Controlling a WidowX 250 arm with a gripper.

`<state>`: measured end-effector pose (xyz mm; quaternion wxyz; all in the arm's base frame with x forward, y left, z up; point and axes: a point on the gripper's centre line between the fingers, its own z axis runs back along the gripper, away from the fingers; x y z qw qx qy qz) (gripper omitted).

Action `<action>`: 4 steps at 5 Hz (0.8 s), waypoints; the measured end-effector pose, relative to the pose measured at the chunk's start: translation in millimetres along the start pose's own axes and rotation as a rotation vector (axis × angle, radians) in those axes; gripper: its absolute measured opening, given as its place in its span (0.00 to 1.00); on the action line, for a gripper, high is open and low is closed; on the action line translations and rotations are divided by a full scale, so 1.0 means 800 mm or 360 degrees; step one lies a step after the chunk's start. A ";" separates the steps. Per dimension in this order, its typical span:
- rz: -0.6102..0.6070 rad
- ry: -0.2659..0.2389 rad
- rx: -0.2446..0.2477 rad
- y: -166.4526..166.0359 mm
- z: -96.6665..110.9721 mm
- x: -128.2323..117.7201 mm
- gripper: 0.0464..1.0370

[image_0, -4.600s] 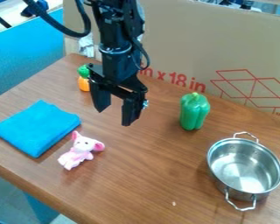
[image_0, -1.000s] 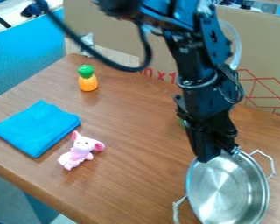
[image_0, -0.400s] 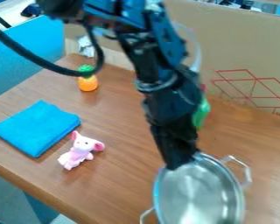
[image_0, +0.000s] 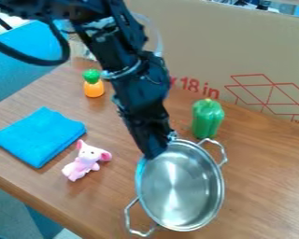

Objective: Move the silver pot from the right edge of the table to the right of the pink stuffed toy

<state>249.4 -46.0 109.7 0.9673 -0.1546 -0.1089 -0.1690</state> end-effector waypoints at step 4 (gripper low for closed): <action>0.0271 0.0075 0.0003 0.046 -0.016 -0.023 0.04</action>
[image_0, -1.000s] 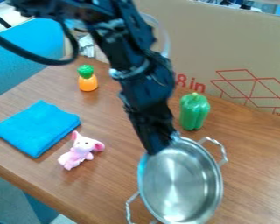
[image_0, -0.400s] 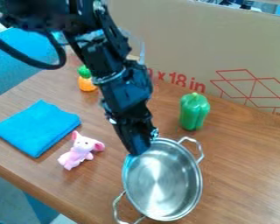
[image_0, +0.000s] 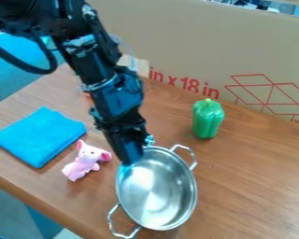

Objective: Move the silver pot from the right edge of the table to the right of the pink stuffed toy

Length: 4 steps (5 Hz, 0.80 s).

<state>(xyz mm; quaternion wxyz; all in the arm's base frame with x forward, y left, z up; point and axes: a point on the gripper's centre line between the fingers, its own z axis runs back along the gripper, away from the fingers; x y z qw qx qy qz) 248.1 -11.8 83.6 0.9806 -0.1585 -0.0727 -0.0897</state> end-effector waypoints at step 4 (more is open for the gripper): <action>0.0038 0.0166 0.0006 0.005 -0.020 -0.010 0.23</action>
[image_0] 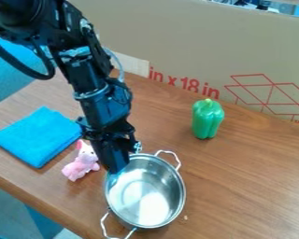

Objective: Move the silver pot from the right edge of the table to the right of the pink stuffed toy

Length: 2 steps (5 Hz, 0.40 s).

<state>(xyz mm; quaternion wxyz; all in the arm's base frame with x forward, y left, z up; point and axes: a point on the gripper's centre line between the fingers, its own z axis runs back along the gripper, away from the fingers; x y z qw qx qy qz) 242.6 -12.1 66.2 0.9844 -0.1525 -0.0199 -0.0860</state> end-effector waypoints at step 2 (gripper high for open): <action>-0.0051 -0.0085 0.0135 -0.008 0.038 0.010 0.84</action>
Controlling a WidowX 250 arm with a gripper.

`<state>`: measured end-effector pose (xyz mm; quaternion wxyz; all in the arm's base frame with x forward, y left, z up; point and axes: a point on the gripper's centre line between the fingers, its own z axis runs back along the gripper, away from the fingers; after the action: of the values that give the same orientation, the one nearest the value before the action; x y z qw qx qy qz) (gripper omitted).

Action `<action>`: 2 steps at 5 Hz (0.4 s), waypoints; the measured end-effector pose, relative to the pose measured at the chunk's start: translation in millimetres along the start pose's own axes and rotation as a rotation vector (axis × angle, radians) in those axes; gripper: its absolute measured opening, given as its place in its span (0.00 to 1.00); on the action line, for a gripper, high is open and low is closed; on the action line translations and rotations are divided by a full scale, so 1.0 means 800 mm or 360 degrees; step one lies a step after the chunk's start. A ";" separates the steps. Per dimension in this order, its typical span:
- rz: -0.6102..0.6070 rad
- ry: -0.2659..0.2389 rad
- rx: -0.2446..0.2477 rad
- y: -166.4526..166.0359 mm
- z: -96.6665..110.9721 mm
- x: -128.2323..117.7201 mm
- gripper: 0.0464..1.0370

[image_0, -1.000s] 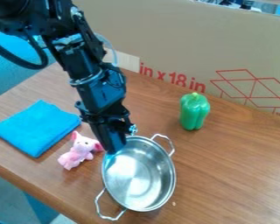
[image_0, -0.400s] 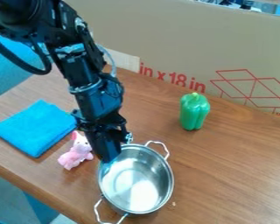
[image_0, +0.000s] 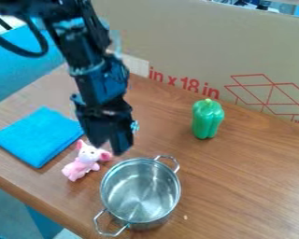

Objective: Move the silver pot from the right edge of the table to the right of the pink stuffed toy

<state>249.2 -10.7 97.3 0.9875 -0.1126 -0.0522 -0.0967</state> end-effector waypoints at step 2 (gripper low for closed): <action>-0.0179 -0.0028 0.0108 -0.013 0.029 0.051 0.97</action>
<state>284.8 -22.3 127.3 0.9833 -0.0766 -0.0705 -0.1493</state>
